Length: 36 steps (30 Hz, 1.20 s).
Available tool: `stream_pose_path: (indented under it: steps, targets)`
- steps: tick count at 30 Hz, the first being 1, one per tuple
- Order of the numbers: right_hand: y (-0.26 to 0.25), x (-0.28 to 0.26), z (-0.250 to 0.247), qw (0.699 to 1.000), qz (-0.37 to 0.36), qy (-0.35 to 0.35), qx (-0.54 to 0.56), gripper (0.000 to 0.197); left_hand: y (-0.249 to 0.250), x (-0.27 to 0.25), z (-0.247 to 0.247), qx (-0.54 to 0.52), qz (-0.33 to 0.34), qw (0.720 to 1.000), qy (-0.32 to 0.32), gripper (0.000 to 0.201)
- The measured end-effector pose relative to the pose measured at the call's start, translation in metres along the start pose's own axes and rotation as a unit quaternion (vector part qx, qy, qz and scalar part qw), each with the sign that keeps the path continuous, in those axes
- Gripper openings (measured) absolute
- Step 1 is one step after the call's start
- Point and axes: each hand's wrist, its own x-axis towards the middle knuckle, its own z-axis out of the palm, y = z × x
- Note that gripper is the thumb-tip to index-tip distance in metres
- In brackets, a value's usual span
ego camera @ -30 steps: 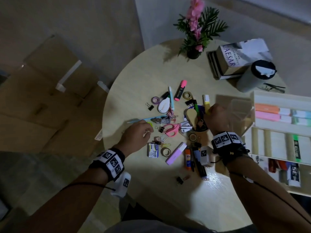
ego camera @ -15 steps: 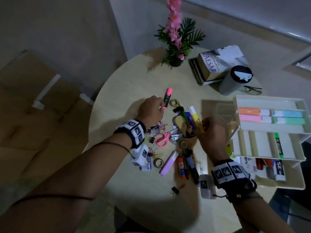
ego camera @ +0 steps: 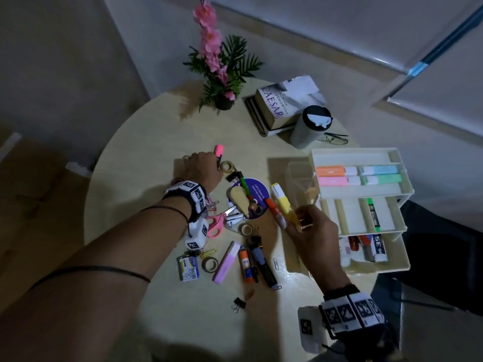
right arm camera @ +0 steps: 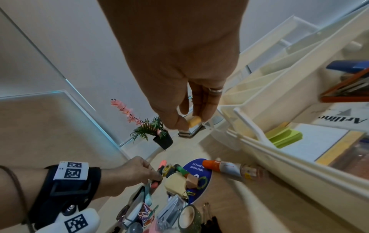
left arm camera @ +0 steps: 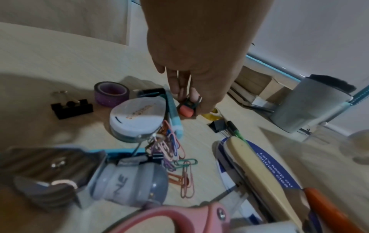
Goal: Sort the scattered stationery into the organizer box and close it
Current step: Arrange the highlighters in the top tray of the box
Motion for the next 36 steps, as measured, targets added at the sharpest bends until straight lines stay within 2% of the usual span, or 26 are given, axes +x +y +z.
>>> stream_pose_path:
  steps: [5,8,11,16,18,21,27,32,36]
  targets:
    - [-0.006,-0.007,-0.026,0.999,-0.021,-0.002,0.045,0.024,-0.011,-0.004,-0.001,-0.097,-0.055,0.994,-0.012,0.024]
    - [0.0,-0.006,-0.049,0.999,-0.023,0.013,0.044,0.02,-0.016,-0.011,-0.002,-0.175,-0.078,0.981,0.019,0.025]
    - [0.017,0.005,-0.086,0.998,-0.041,0.039,0.036,0.025,-0.015,-0.028,-0.008,-0.247,-0.092,0.963,0.053,0.021]
    - [0.06,0.055,-0.162,0.995,-0.084,0.035,0.031,0.031,0.008,-0.078,-0.024,-0.306,-0.046,0.947,0.083,0.018]
    - [0.082,0.081,-0.183,0.997,-0.079,0.008,0.024,0.04,0.023,-0.1,-0.028,-0.316,-0.03,0.944,0.085,0.017]
    - [0.116,0.115,-0.207,0.994,-0.09,-0.053,0.009,0.04,0.046,-0.128,-0.03,-0.346,0.005,0.934,0.085,0.02]
    - [0.149,0.145,-0.211,0.982,-0.129,-0.138,-0.002,0.037,0.106,-0.167,-0.032,-0.337,0.06,0.936,0.086,0.023]
    - [0.152,0.156,-0.212,0.957,-0.236,-0.154,-0.062,0.031,0.148,-0.19,-0.026,-0.321,0.079,0.941,0.077,0.02]
    - [0.154,0.163,-0.212,0.931,-0.288,-0.176,-0.137,0.03,0.171,-0.199,-0.009,-0.333,0.085,0.936,0.07,0.021]
